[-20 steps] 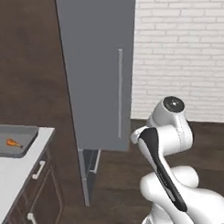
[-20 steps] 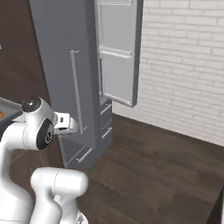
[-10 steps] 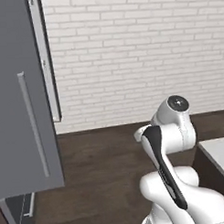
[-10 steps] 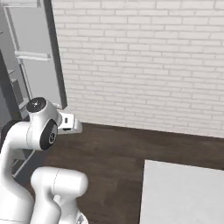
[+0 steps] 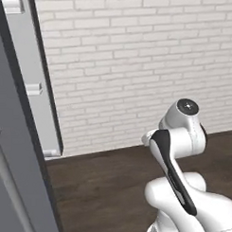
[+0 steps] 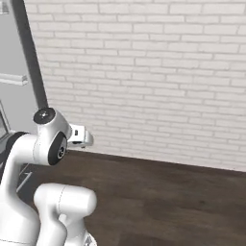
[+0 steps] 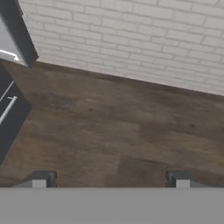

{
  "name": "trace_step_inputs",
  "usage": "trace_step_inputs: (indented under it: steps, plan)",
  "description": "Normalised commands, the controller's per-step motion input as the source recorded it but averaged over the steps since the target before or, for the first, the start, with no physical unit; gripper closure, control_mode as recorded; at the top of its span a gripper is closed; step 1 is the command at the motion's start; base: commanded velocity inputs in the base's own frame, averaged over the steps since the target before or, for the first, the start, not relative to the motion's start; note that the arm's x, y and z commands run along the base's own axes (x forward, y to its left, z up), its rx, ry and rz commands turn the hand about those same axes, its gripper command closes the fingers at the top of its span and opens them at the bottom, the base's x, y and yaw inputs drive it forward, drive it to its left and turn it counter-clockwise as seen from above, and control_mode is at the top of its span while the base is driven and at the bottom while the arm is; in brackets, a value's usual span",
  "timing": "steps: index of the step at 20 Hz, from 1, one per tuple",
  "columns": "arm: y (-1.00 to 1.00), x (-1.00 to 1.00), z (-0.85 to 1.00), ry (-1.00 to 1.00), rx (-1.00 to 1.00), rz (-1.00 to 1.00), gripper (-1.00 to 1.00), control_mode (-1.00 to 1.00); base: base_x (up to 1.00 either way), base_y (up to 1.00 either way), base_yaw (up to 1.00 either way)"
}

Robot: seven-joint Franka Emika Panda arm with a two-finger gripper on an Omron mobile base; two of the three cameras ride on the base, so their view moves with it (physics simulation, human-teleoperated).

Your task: Place one mushroom and one chicken drumstick in each tupperware on the nearby counter, to pack two identical lunches.

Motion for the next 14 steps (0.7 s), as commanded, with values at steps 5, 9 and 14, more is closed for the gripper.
trace_step_inputs:
  steps: [5, 9, 14]
  plan:
    - [0.0, 0.0, 0.0, 0.0, 0.0, 0.0, -1.0, 1.0, 1.0, -0.2, 0.0]
    - [0.0, 0.0, 0.0, 0.0, 0.0, 0.0, -1.0, 1.0, 1.0, -0.45, 0.04]
    - [0.0, 0.0, 0.0, 0.0, 0.0, 0.0, -1.0, 1.0, 0.88, -0.22, 0.45]
